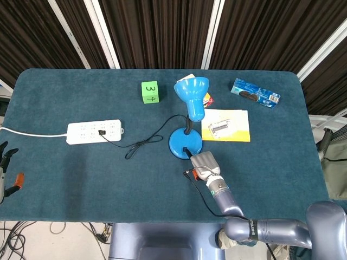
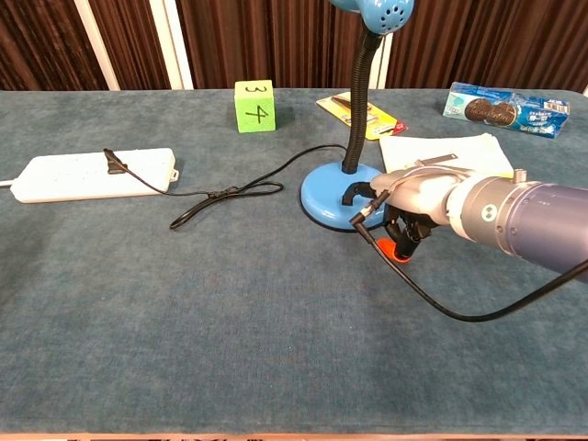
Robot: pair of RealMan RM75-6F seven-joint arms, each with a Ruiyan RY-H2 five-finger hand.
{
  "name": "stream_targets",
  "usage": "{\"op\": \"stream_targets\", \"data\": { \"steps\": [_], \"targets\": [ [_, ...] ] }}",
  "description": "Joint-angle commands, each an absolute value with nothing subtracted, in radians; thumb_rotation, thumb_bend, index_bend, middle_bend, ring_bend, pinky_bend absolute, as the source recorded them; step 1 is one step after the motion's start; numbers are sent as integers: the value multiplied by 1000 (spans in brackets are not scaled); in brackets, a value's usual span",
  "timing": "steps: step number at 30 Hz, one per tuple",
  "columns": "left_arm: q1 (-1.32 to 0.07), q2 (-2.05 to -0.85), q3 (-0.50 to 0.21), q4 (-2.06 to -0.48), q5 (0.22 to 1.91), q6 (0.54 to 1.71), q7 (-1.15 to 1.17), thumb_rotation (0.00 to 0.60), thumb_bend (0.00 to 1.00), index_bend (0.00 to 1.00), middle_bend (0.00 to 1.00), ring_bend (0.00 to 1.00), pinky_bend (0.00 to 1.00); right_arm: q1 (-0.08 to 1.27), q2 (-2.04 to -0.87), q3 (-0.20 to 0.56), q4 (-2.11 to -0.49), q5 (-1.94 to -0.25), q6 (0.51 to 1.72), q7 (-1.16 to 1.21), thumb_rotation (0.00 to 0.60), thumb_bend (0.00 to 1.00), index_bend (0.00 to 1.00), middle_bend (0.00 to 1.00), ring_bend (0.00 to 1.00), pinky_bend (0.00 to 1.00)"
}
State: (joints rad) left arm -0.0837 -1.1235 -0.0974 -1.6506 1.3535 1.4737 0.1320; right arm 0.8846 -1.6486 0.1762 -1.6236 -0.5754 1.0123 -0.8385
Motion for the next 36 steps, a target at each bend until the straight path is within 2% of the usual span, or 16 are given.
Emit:
{"op": "stream_targets", "data": {
  "steps": [1, 11, 18, 31, 36],
  "targets": [
    [-84, -1124, -97, -1650, 1354, 1474, 132, 600, 406, 172, 22, 0, 0, 889, -1654, 175, -1616, -579, 1014, -830, 600, 548, 65, 739, 794, 938],
    [-83, -1123, -99, -1648, 1351, 1475, 130, 600, 406, 172, 23, 0, 0, 905, -1662, 160, -1600, -564, 1012, -827, 600, 549, 66, 739, 793, 968],
    [-84, -1122, -100, -1648, 1349, 1474, 130, 600, 406, 172, 23, 0, 0, 909, -1660, 147, -1597, -554, 1011, -822, 600, 548, 115, 739, 794, 984],
    [-83, -1123, -101, -1646, 1349, 1478, 132, 600, 406, 172, 23, 0, 0, 896, -1663, 101, -1597, -558, 1002, -798, 600, 549, 131, 739, 794, 1000],
    [-83, -1122, -102, -1646, 1347, 1480, 133, 600, 406, 172, 23, 0, 0, 900, -1664, 115, -1586, -574, 1024, -789, 600, 548, 130, 735, 763, 1000]
  ]
}}
